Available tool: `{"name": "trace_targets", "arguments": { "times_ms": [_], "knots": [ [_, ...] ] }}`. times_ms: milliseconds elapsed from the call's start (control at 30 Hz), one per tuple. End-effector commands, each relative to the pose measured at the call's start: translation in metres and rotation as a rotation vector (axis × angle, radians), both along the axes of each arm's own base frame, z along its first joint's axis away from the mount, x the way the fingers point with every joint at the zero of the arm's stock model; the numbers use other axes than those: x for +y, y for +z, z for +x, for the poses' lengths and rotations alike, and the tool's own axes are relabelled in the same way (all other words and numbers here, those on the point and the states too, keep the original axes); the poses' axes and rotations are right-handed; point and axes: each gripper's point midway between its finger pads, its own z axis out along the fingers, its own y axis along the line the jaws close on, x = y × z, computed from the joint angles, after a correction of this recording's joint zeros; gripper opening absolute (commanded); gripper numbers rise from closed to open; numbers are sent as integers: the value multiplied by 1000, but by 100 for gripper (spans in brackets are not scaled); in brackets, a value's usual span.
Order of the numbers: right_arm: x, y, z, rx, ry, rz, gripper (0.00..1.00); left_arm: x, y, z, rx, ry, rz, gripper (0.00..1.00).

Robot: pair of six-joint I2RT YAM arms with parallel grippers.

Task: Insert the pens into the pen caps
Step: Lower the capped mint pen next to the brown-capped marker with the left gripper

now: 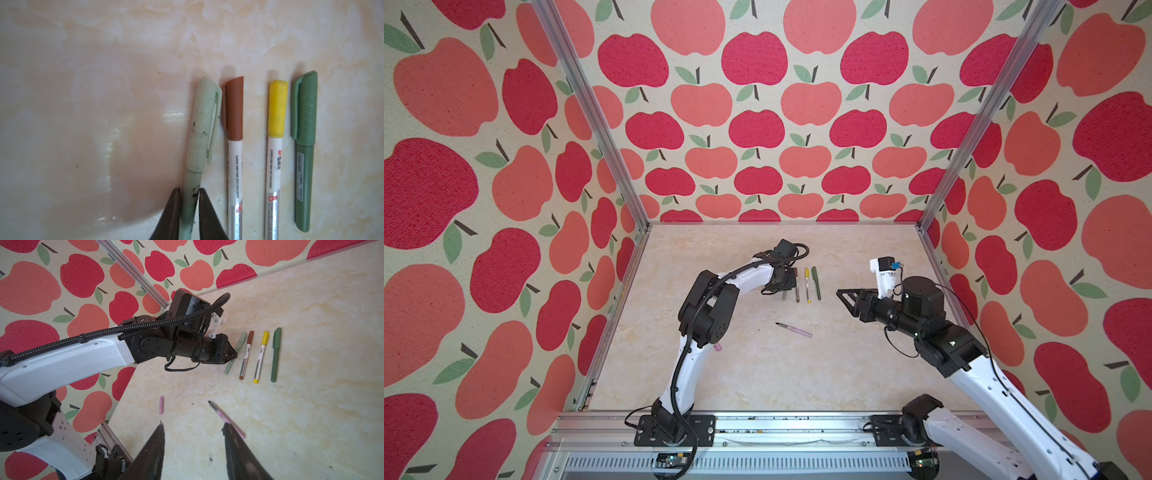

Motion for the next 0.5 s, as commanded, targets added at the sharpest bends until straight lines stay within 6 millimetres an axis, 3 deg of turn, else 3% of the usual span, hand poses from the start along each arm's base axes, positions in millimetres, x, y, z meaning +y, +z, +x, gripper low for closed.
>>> {"name": "trace_targets", "arguments": {
  "times_ms": [0, 467],
  "knots": [
    [-4, -2, -2, -1, -5, -7, 48, 13, -23, -10, 58, 8, 57, 15],
    [-8, 0, -5, -11, -11, -11, 49, 18, -25, -14, 63, 64, 46, 13]
  ]
}}
